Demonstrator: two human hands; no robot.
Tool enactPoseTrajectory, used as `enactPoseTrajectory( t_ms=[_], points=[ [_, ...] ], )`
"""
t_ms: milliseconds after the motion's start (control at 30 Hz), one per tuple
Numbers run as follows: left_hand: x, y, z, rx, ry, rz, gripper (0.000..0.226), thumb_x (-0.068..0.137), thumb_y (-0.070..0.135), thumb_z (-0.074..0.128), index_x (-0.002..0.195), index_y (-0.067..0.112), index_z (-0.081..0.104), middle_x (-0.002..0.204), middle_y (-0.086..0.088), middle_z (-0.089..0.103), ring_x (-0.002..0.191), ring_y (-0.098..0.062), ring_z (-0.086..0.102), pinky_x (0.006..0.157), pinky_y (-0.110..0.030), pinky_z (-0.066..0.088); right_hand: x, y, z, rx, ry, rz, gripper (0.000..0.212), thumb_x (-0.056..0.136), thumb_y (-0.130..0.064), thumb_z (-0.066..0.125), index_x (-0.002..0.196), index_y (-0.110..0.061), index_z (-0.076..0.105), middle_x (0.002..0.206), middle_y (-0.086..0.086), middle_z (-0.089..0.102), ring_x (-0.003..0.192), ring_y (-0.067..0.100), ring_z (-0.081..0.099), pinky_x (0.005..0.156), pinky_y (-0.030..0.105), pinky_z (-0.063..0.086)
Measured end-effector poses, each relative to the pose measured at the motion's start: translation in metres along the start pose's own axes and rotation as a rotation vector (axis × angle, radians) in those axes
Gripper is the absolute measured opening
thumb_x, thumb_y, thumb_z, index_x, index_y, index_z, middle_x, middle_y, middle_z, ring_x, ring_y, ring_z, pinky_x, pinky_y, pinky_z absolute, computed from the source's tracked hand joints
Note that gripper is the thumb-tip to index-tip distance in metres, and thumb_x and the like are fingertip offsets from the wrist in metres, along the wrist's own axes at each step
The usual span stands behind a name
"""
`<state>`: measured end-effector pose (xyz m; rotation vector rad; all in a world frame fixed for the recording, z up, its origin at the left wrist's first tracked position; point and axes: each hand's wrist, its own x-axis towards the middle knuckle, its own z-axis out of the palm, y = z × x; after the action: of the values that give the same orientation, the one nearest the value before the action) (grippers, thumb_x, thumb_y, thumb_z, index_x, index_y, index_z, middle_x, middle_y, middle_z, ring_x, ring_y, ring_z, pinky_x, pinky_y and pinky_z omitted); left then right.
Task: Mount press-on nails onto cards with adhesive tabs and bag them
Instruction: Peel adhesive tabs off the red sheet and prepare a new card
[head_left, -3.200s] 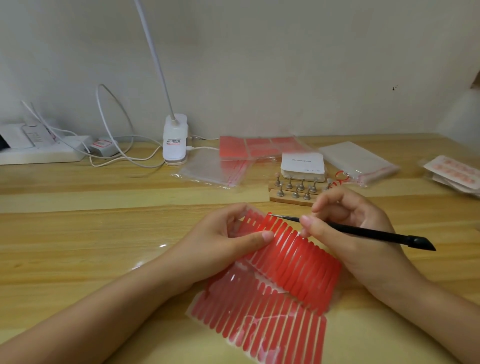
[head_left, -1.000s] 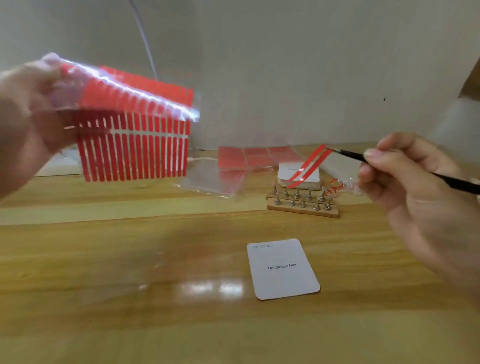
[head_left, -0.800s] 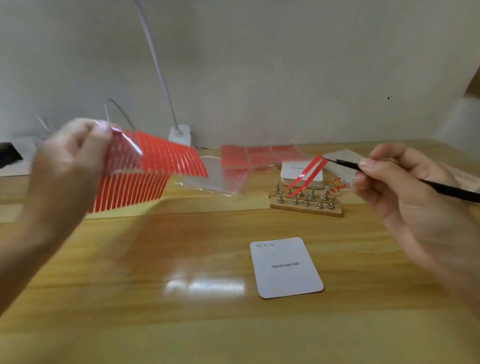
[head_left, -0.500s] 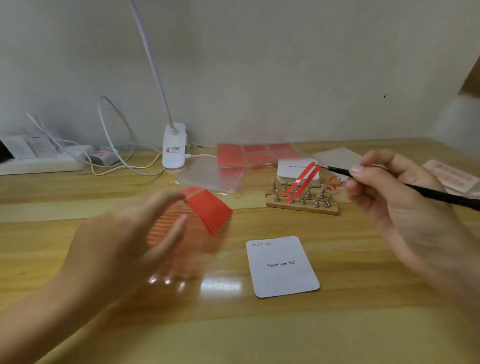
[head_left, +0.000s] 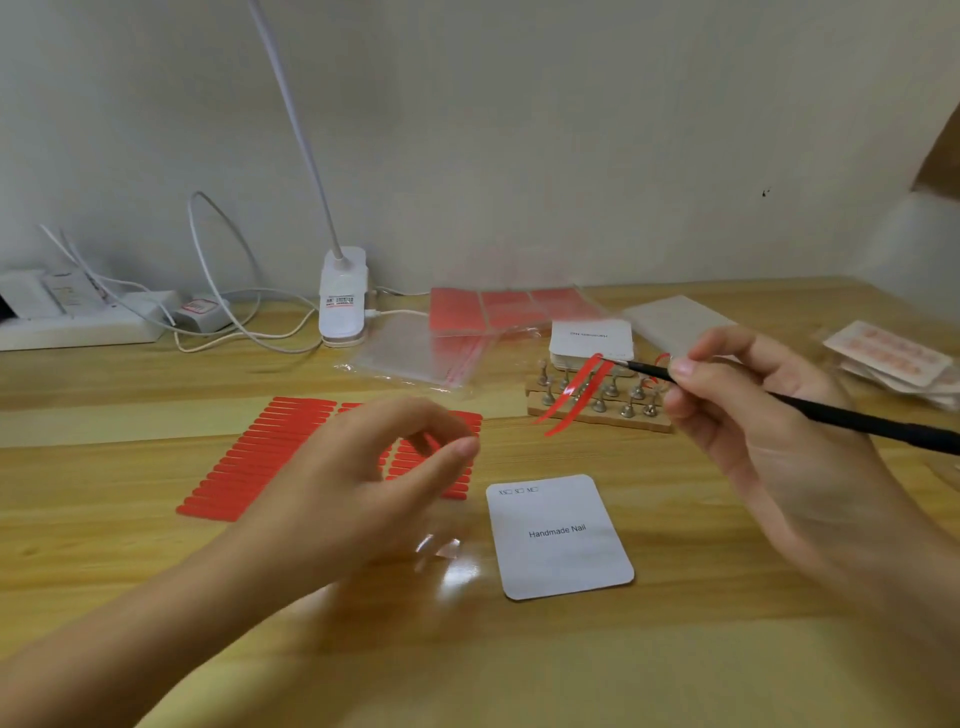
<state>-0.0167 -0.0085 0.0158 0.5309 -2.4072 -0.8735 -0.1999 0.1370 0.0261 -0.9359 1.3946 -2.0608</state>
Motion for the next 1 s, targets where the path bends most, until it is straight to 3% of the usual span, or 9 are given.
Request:
enactPoseTrajectory(
  t_ms=[67,167,400,533,600,700,800,1000],
  points=[
    [0.006,0.01,0.009,-0.263,-0.025,-0.105,0.033,0.075,0.057,0.062,0.084,0.027,0.071,0.088,0.011,0.068,0.082,-0.003,0.062,0.066,-0.007,0.046,-0.002,0.001,0.001,0.011,-0.013,0.01,0.011,0.06,-0.018,0.063,0.056,-0.028,0.067,0.053,-0.004,0.06,0.053,0.002,0.059,0.057,0.011,0.048],
    [0.011,0.017,0.019,-0.432,-0.032,-0.208,0.046,0.057,0.062,0.055,0.08,0.025,0.072,0.084,-0.004,0.067,0.07,-0.007,0.06,0.061,-0.01,0.046,-0.005,0.003,0.003,0.018,-0.018,0.015,0.011,0.058,-0.018,0.063,0.056,-0.028,0.067,0.053,-0.004,0.06,0.052,0.002,0.059,0.058,0.011,0.049],
    [0.013,0.016,0.028,-0.502,-0.05,-0.298,0.041,0.052,0.064,0.056,0.071,0.03,0.072,0.073,0.012,0.068,0.066,0.003,0.056,0.063,-0.013,0.045,-0.006,0.01,0.003,0.006,-0.019,0.035,0.008,0.057,-0.02,0.064,0.057,-0.027,0.067,0.054,-0.005,0.06,0.053,0.003,0.059,0.059,0.012,0.05],
    [0.012,0.016,0.028,-0.491,-0.08,-0.328,0.039,0.051,0.062,0.06,0.071,0.03,0.073,0.088,-0.011,0.068,0.072,-0.01,0.054,0.07,-0.026,0.041,-0.007,0.011,0.003,0.004,-0.016,0.038,0.007,0.057,-0.02,0.065,0.057,-0.027,0.067,0.053,-0.004,0.059,0.053,0.003,0.059,0.059,0.012,0.049],
    [0.012,0.016,0.028,-0.513,-0.076,-0.332,0.038,0.049,0.058,0.063,0.07,0.028,0.073,0.087,-0.018,0.066,0.07,-0.012,0.051,0.067,-0.023,0.041,-0.007,0.011,0.003,0.002,-0.017,0.036,0.007,0.056,-0.02,0.065,0.057,-0.027,0.067,0.053,-0.005,0.059,0.052,0.003,0.059,0.059,0.012,0.049],
    [0.012,0.015,0.027,-0.544,-0.079,-0.333,0.028,0.054,0.05,0.065,0.067,0.026,0.072,0.074,-0.009,0.064,0.067,-0.009,0.051,0.057,-0.01,0.041,-0.007,0.011,0.002,0.003,-0.015,0.035,0.008,0.057,-0.02,0.065,0.057,-0.027,0.067,0.053,-0.005,0.059,0.052,0.003,0.058,0.059,0.012,0.049],
    [0.015,0.013,0.023,-0.553,-0.065,-0.348,0.015,0.068,0.037,0.068,0.066,0.023,0.072,0.074,-0.005,0.063,0.068,-0.009,0.053,0.054,-0.006,0.042,-0.007,0.012,0.001,-0.017,-0.025,0.023,0.005,0.056,-0.022,0.066,0.059,-0.027,0.067,0.054,-0.004,0.06,0.053,0.004,0.059,0.06,0.012,0.05],
    [0.019,0.011,0.015,-0.504,-0.013,-0.314,0.025,0.068,0.037,0.065,0.072,0.013,0.071,0.074,-0.002,0.069,0.071,-0.005,0.058,0.063,-0.007,0.042,-0.006,0.013,-0.001,-0.106,-0.051,-0.031,0.022,0.055,-0.028,0.067,0.074,-0.02,0.061,0.054,-0.002,0.059,0.056,0.006,0.059,0.063,0.013,0.05]
  ],
)
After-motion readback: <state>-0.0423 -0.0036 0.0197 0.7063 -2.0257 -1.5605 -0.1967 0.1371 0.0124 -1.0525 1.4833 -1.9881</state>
